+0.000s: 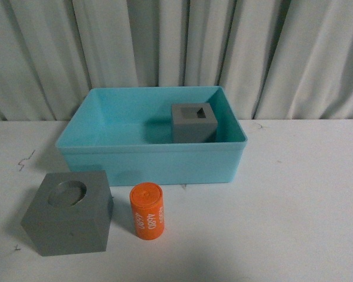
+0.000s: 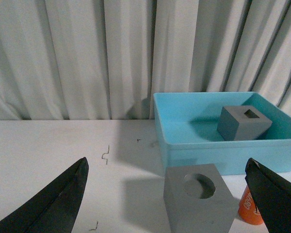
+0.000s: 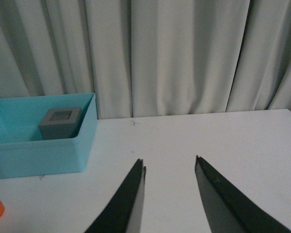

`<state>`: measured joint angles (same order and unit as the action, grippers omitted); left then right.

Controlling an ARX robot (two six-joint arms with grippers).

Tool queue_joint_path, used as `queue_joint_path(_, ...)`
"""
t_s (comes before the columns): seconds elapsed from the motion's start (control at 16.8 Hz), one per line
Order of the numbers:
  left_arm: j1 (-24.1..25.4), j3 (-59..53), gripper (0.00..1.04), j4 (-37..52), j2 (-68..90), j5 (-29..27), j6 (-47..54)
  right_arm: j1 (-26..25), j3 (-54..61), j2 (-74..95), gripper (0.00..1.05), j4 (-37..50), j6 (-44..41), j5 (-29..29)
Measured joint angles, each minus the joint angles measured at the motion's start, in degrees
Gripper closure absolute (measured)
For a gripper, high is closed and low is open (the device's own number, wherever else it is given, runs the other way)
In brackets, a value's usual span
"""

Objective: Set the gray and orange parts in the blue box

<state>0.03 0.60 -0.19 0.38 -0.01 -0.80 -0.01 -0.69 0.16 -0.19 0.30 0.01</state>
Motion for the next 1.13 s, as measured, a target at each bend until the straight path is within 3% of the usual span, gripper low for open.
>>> queue_joint_path(0.36, -0.3, 0.7, 0.07, -3.0, 0.7, -0.7, -0.6, 0.0, 0.0, 0.0, 0.04, 0.0, 0.0, 0.0)
queue_joint_path(0.42, -2.6, 8.2, 0.07, -17.4, 12.6, -5.0, -4.6, 0.0, 0.0, 0.0, 0.07, 0.0, 0.0, 0.1)
queue_joint_path(0.47, -4.0, 14.5, 0.07, -19.3, 25.6, -6.8, -7.0, 0.0, 0.0, 0.0, 0.07, 0.0, 0.0, 0.0)
queue_joint_path(0.71, -10.9, 28.0, 0.07, -1.8, 57.7, -9.8, -7.8, 0.0, 0.0, 0.0, 0.06, 0.0, 0.0, 0.0)
queue_joint_path(0.89, -12.0, 30.8, 0.07, 3.5, 73.9, -10.8, -6.6, 0.0, 0.0, 0.0, 0.06, 0.0, 0.0, 0.0)
queue_joint_path(1.13, -11.8, 33.7, 0.07, 7.6, 84.2, -11.1, -5.0, 0.0, 0.0, 0.0, 0.06, 0.0, 0.0, 0.0)
